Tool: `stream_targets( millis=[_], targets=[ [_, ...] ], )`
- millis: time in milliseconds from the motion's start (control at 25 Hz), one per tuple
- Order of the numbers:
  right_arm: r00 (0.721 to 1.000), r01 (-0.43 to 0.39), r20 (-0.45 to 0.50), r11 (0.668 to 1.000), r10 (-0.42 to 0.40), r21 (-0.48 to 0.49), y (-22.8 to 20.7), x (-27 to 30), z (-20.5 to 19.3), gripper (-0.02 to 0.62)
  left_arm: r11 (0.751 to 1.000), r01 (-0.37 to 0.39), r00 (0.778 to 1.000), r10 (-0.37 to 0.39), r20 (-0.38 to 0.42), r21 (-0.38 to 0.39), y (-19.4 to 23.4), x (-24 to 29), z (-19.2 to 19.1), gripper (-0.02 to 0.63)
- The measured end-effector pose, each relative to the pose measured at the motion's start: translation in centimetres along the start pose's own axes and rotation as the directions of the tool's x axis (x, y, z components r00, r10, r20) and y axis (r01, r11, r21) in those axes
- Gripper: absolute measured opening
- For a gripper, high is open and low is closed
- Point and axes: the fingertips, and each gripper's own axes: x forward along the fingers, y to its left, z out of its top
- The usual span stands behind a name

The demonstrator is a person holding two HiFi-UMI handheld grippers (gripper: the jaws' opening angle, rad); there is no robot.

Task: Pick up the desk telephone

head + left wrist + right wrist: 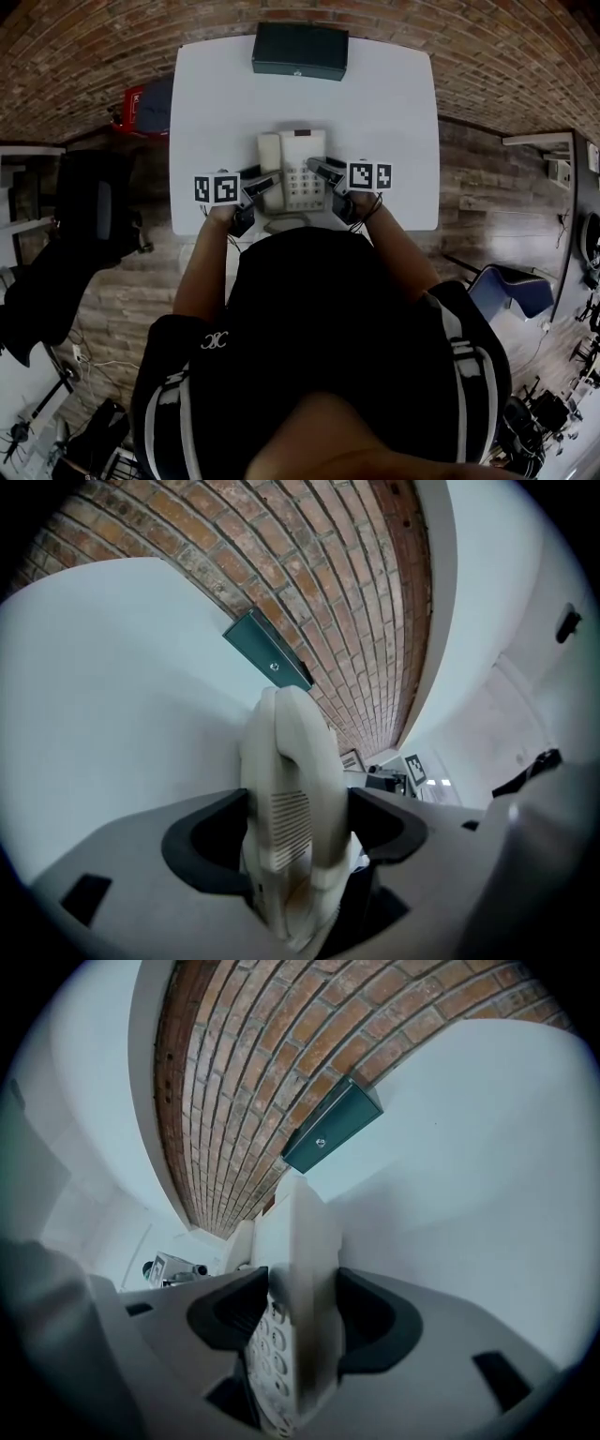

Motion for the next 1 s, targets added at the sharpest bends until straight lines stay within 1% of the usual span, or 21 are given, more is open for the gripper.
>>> stream_targets(
  millis=[240, 360, 600, 800, 880, 1000],
  targets=[
    [0.999, 0.018, 0.035, 0.998, -0.016, -0.061, 1.2, -0.6, 0.6, 0.215, 0.999, -0.011, 1.0, 0.011, -0.005, 0.046, -0.7, -0.4, 0.1, 0.339],
    [0.998, 0.023, 0.059, 0.997, -0.019, -0.073, 1.8, -0.9, 1.0, 0.215, 0.998, -0.009, 1.0, 0.008, 0.009, 0.062, -1.3, -0.8, 0.7, 0.339],
    [0.991, 0.015, 0.137, 0.994, 0.0, -0.109, 4.4, -1.9, 2.4, 0.215, 0.995, -0.015, 0.997, 0.008, 0.071, 0.096, -3.2, -2.5, 2.5, 0.336],
    [0.98, 0.009, 0.196, 0.984, 0.027, -0.177, 7.5, -3.4, 4.6, 0.215, 0.984, -0.024, 0.994, 0.004, 0.114, 0.175, -5.5, -4.3, 4.5, 0.334],
    [0.973, 0.013, 0.23, 0.979, 0.034, -0.203, 8.9, -4.2, 5.8, 0.215, 0.98, -0.035, 0.99, 0.007, 0.144, 0.197, -6.5, -5.1, 5.7, 0.334],
    [0.957, 0.031, 0.286, 0.971, 0.039, -0.235, 10.9, -5.6, 7.6, 0.215, 0.973, -0.006, 0.979, -0.041, 0.198, 0.231, -9.1, -6.1, 7.7, 0.333]
  ],
)
